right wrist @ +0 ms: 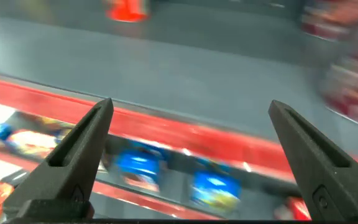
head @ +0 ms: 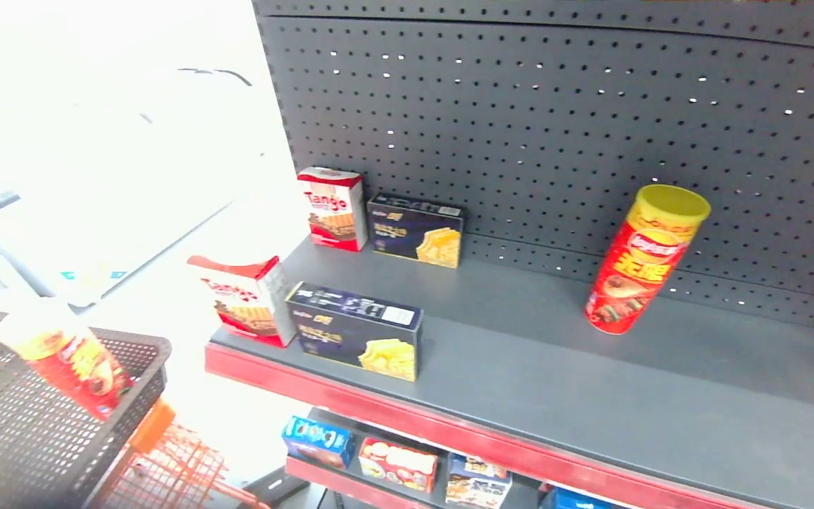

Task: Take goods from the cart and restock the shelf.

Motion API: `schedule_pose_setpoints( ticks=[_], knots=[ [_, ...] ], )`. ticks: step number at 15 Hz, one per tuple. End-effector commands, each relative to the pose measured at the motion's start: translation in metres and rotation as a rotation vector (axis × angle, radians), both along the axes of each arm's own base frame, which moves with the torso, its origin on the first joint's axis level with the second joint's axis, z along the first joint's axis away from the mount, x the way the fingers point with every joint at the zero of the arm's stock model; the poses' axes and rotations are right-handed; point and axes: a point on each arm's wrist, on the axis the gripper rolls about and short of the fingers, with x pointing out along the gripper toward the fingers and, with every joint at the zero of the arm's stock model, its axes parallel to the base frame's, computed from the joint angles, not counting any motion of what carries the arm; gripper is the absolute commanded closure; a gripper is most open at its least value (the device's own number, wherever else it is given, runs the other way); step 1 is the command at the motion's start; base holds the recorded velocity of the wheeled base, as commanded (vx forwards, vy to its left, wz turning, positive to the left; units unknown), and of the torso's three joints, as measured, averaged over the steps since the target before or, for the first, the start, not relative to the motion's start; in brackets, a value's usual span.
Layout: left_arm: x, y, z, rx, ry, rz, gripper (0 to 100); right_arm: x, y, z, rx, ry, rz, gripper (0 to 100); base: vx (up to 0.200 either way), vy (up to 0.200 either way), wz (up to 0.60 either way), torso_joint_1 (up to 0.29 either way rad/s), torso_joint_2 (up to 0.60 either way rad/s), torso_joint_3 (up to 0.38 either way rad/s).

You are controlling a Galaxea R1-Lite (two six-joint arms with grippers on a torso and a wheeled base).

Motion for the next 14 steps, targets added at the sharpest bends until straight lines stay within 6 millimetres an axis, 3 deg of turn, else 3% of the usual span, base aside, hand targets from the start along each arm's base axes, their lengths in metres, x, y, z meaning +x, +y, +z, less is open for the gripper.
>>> schedule_pose_setpoints(
  ticks=[1, 14],
  knots=[
    [0.0000, 0.0000, 0.0000, 0.000, -0.001, 0.000, 0, 0.0001, 0.0000, 0.0000, 0.000, 0.001, 0.000, 0, 0.000, 0.000, 0.00, 0.000, 0.00, 0.000],
    [0.0000, -0.0001, 0.0000, 0.003, -0.001, -0.003, 0, 0.0001, 0.0000, 0.0001, -0.006, 0.000, -0.002, 0, 0.000, 0.000, 0.00, 0.000, 0.00, 0.000]
  ],
)
